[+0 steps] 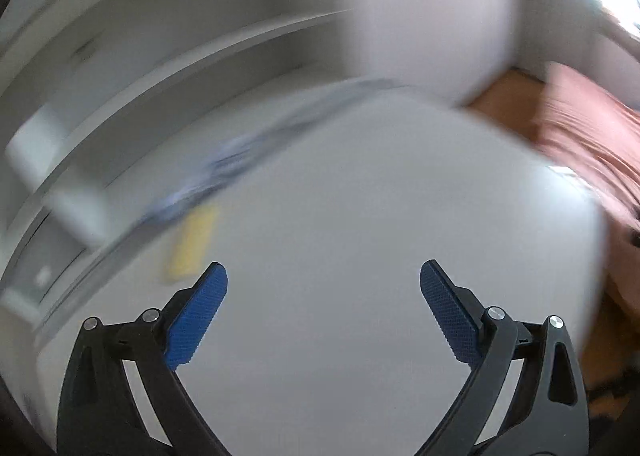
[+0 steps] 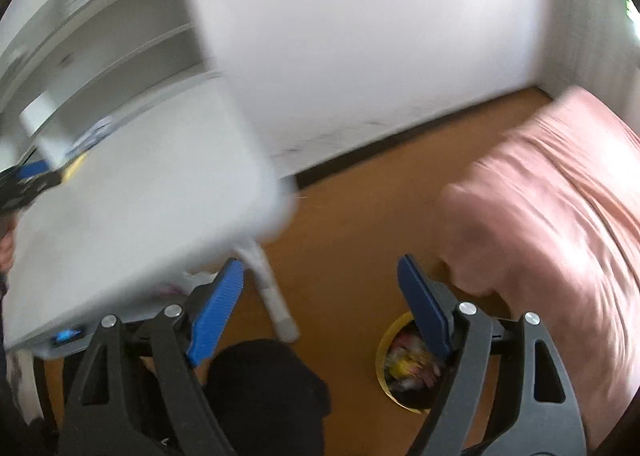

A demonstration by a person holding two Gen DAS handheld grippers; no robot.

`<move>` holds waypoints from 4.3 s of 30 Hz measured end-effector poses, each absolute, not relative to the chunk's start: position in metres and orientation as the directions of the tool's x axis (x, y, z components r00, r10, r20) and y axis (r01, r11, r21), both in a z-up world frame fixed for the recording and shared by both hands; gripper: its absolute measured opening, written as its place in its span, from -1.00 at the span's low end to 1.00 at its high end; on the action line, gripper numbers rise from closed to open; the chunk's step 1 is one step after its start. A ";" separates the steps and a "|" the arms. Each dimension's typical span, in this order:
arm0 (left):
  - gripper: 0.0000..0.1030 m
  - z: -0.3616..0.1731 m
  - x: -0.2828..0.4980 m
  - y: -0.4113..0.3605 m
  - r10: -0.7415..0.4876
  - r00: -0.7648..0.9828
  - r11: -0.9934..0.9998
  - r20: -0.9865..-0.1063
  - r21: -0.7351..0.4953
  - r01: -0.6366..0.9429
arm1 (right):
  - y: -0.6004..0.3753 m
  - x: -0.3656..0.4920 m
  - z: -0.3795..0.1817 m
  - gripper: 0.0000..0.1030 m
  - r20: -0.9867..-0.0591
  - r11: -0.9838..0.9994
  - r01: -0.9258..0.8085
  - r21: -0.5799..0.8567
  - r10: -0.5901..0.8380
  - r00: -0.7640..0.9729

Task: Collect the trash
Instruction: 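Grasp the yellow stick with the left gripper while the right grasps the blue-white wrapper, then carry the yellow stick and wrapper over the bin and open both grippers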

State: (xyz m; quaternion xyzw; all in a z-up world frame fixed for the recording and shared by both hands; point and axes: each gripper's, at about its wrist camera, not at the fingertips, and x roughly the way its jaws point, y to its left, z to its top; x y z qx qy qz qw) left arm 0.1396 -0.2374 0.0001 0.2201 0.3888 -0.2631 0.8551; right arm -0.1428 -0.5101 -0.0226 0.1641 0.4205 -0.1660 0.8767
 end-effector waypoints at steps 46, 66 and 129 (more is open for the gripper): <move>-0.77 -0.016 0.224 -0.081 -0.372 0.557 0.864 -0.742 -0.058 0.500 | -0.310 0.265 0.013 -0.72 -0.837 0.840 0.353 0.411 0.195 0.511; -0.77 0.023 0.052 -0.284 -0.627 0.329 0.551 -0.707 -0.103 0.828 | -0.537 -0.158 0.014 -0.73 -0.776 0.690 0.600 0.405 -0.088 0.625; 0.63 -0.108 -0.187 -0.560 -0.565 -0.147 0.101 -0.812 -0.245 0.964 | -0.656 -0.383 -0.112 0.56 -0.847 0.354 0.909 0.220 -0.394 0.358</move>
